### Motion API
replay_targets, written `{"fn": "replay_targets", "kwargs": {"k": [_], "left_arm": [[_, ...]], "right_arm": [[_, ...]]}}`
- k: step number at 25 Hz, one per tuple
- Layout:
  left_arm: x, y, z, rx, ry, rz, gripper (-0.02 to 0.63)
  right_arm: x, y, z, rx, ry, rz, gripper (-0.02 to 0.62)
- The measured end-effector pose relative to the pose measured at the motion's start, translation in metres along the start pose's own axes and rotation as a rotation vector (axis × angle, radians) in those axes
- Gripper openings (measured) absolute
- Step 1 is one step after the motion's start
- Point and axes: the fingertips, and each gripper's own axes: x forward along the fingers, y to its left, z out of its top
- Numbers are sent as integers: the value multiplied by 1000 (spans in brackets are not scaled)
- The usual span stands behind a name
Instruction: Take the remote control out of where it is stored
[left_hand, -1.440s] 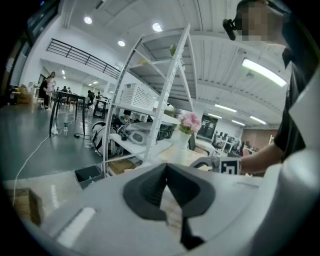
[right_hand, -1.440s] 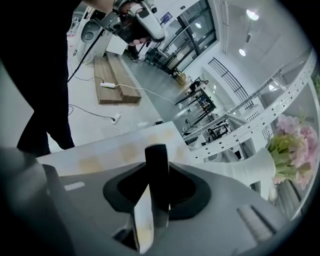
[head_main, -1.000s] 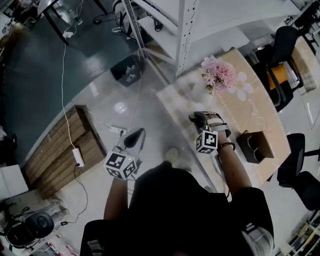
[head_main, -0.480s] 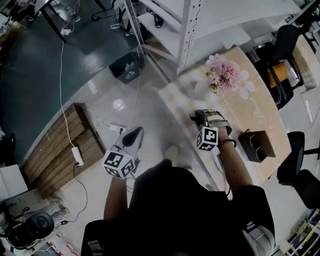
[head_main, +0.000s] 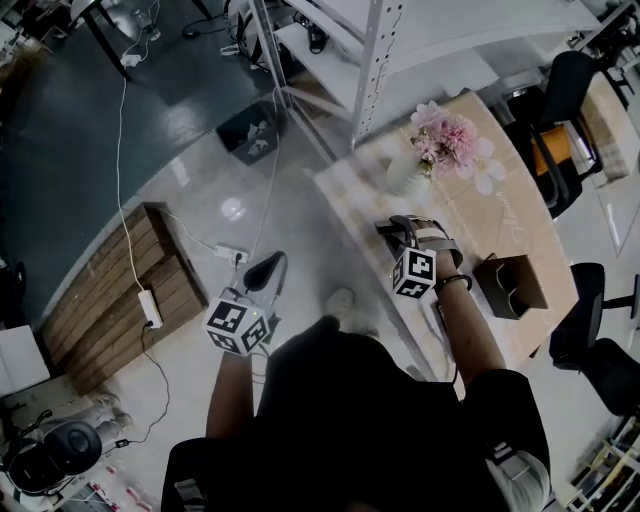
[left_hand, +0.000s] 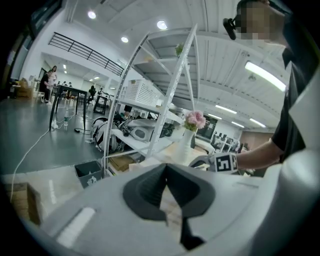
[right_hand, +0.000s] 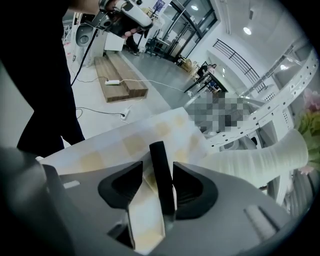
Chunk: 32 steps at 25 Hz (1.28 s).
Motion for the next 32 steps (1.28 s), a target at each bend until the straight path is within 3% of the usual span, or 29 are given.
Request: {"fn": "replay_targets", "kwargs": {"k": [14, 21, 26, 32], "left_arm": [[-42, -45, -1, 31, -52, 30, 2], [-59, -88, 12, 83, -99, 7, 2], [-56, -122, 22, 118, -120, -29, 2], [-47, -167, 30, 158, -141, -83, 2]], "right_arm": [[-45, 29, -11, 11, 1, -46, 170], [-110, 27, -11, 181, -97, -134, 164], [-154, 34, -27, 195, -105, -201, 161], [-209, 37, -43, 329, -177, -307, 153]]}}
